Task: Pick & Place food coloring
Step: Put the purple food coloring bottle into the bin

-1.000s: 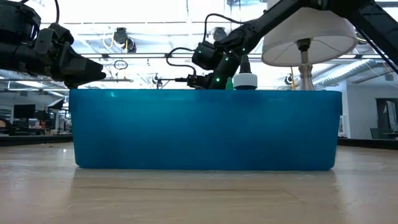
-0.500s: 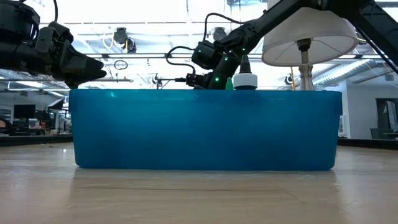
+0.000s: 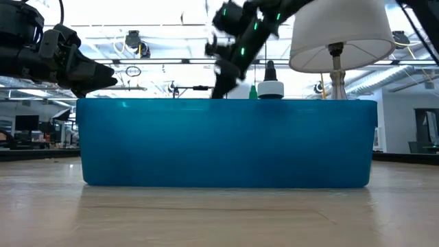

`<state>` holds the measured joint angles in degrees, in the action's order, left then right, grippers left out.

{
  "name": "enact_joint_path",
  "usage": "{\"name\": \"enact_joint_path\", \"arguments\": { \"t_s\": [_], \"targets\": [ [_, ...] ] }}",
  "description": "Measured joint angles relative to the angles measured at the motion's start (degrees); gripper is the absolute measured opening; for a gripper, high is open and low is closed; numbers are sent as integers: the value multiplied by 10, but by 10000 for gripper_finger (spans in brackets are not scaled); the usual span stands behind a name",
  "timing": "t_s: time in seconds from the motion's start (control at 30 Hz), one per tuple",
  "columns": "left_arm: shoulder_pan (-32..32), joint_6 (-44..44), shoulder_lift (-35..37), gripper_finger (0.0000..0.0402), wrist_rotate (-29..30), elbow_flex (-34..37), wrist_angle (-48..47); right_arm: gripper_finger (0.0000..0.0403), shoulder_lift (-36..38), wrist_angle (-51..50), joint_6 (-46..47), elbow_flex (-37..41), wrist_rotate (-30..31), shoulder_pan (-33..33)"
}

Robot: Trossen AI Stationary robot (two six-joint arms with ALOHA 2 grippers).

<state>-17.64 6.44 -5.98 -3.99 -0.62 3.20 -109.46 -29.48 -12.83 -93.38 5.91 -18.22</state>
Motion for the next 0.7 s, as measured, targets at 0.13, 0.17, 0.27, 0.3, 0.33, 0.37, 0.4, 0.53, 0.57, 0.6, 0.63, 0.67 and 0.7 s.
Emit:
{"name": "enact_joint_path", "arguments": {
  "t_s": [0.13, 0.17, 0.27, 0.3, 0.33, 0.37, 0.4, 0.53, 0.57, 0.6, 0.63, 0.67, 0.7],
  "targets": [
    [0, 0, 0, 209, 0, 0, -1, 138, 49, -9, 17, -1, 2, 63],
    [0, 0, 0, 209, 0, 0, -1, 138, 58, -14, 21, -1, 2, 82],
    [0, 0, 0, 208, 0, 0, 0, 138, 77, -23, 32, -1, 2, 141],
    [0, 0, 0, 207, 0, 0, 0, 138, 80, -24, 34, -1, 2, 160],
    [0, 0, 0, 205, 0, 0, 0, 138, 81, -26, 36, -1, 2, 178],
    [0, 0, 0, 204, 0, 0, -1, 138, 81, -26, 36, -1, 3, 193],
    [0, 0, 0, 202, 0, 0, -1, 138, 81, -26, 38, -1, 7, 207],
    [0, 0, 0, 196, 0, 0, 0, 138, 75, -36, 65, -1, 15, 247],
    [0, 0, 0, 194, 0, 0, 0, 138, 71, -40, 76, -1, 14, 253],
    [0, 0, 0, 193, 0, 0, 0, 138, 67, -45, 86, 2, 14, 259],
    [0, 0, 0, 192, 0, 0, -1, 138, 61, -48, 94, 5, 14, 263],
    [0, 0, 0, 191, 0, 0, -1, 138, 55, -48, 100, 8, 14, 267],
    [0, 0, 0, 191, 0, 0, 0, 138, 50, -46, 106, 12, 13, 270]
  ]
}}
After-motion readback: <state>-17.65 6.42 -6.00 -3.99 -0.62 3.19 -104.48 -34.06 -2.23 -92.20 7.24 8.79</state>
